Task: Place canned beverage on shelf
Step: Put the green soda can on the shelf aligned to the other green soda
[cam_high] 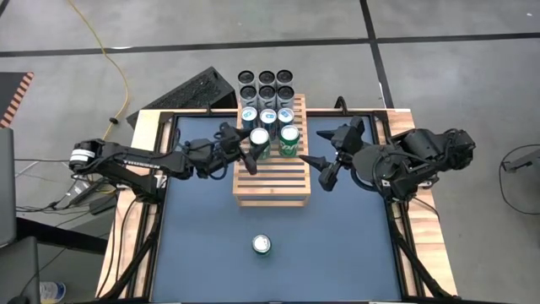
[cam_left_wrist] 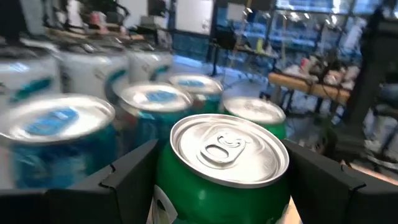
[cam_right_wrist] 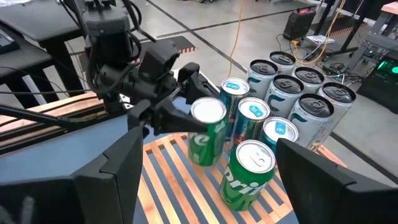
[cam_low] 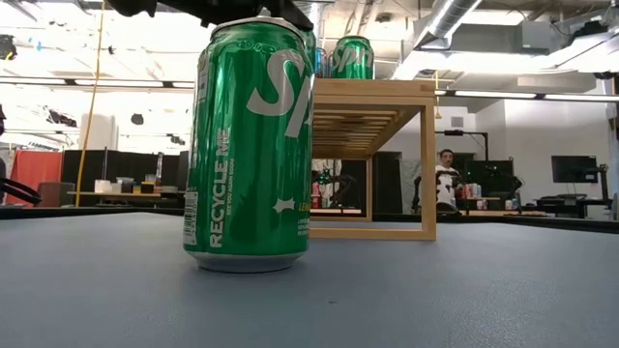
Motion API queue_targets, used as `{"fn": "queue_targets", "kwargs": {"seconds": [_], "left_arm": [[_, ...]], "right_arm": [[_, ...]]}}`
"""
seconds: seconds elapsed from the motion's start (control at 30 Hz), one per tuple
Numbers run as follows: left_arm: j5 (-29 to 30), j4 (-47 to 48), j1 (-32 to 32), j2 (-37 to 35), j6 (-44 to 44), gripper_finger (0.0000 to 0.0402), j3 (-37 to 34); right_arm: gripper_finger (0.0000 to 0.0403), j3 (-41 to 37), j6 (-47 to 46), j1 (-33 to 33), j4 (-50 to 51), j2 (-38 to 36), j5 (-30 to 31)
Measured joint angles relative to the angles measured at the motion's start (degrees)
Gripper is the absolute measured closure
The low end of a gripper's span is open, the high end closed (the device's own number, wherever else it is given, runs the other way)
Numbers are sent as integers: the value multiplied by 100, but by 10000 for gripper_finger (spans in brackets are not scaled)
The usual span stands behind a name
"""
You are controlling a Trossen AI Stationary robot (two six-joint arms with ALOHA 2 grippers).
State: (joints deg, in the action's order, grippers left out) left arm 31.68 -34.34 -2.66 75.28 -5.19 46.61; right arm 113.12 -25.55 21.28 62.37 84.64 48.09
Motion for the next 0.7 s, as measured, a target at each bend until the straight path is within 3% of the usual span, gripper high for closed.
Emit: {"fn": "queue_targets", "kwargs": {"seconds": [0.13, 0.7], "left_arm": [[349, -8, 11, 26, 3, 118, 4], [559, -277, 11, 187, -67, 118, -2]], "right_arm": [[97, 0, -1, 2, -2, 0, 0], [97, 0, -1, 2, 66, 0, -1]]}}
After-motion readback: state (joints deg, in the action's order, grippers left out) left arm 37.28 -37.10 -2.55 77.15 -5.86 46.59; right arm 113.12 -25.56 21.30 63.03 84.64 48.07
